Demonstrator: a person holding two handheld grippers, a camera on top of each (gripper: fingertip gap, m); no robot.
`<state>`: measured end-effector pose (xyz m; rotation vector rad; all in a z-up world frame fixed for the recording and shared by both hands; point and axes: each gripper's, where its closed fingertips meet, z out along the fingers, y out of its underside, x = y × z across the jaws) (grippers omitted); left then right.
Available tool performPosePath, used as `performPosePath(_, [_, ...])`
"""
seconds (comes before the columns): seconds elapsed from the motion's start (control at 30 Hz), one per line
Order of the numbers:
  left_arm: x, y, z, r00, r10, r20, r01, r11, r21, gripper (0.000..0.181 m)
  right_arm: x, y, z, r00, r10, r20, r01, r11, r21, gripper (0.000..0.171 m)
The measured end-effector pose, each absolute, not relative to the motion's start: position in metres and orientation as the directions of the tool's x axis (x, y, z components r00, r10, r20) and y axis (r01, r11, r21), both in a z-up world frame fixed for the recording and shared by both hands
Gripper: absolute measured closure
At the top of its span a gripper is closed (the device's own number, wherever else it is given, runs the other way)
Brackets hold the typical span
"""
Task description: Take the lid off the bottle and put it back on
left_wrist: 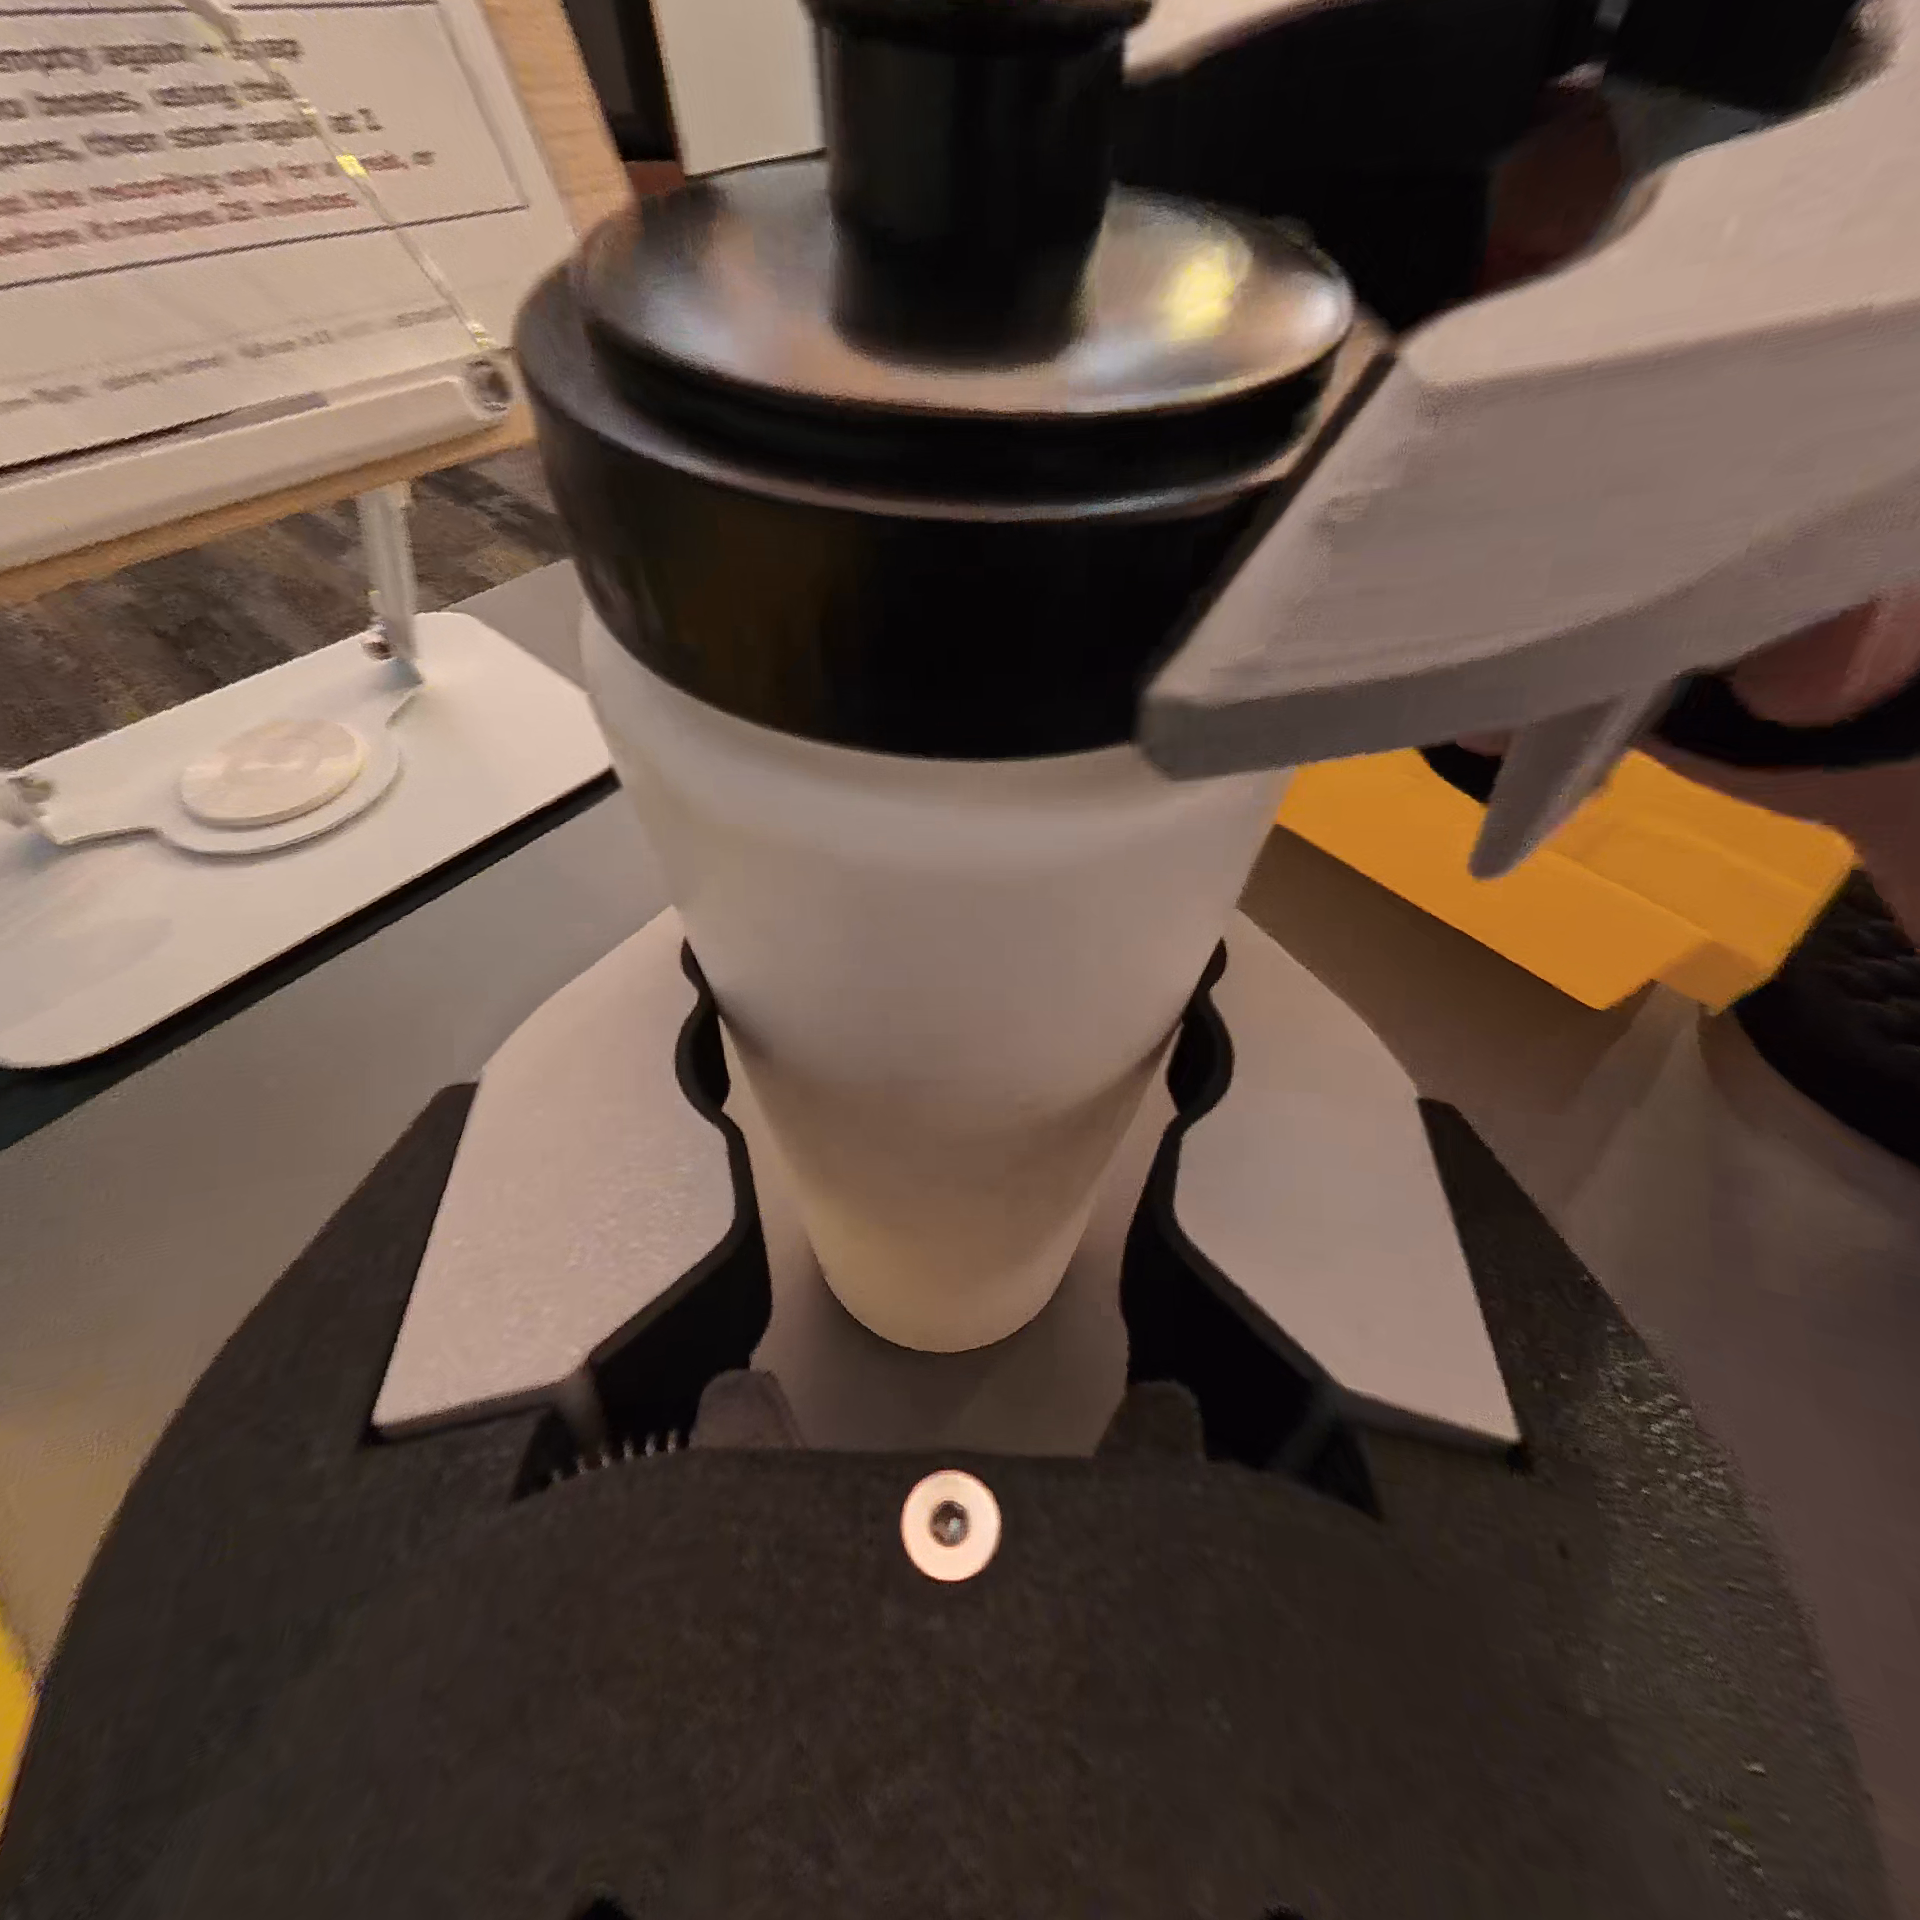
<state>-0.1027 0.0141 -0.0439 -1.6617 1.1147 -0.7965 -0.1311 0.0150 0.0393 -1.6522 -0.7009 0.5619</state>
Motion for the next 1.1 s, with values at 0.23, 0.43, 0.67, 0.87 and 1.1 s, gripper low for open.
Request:
performPosePath(0.23, [-0.107, 0.019, -0.044, 0.408, -0.913, 0.014, -0.312, -0.154, -0.937, 0.096, -0.133, 0.022, 0.04, 0.85, 0.526, -0.027, 0.041, -0.117, -0.992, 0.1])
performPosePath(0.43, [-0.102, 0.007, -0.044, 0.271, -0.962, 0.022, -0.325, -0.113, -0.939, 0.096, -0.124, 0.007, 0.064, 0.683, 0.729, -0.037, 0.039, -0.088, -0.995, 0.1])
performPosePath(0.67, [-0.1, -0.006, -0.044, 0.151, -0.988, 0.022, -0.327, -0.07, -0.943, 0.096, -0.131, -0.001, 0.041, 0.587, 0.807, 0.064, 0.215, -0.079, -0.973, 0.101])
performPosePath(0.87, [-0.103, 0.011, -0.044, 0.308, -0.951, 0.022, -0.325, -0.126, -0.937, 0.096, -0.131, 0.014, 0.041, 0.735, 0.678, 0.013, 0.148, -0.141, -0.979, 0.101])
performPosePath(1.1, [-0.105, 0.016, -0.045, 0.407, -0.914, 0.009, -0.328, -0.155, -0.932, 0.096, -0.13, 0.018, 0.041, 0.856, 0.513, 0.055, 0.149, -0.143, -0.978, 0.101])
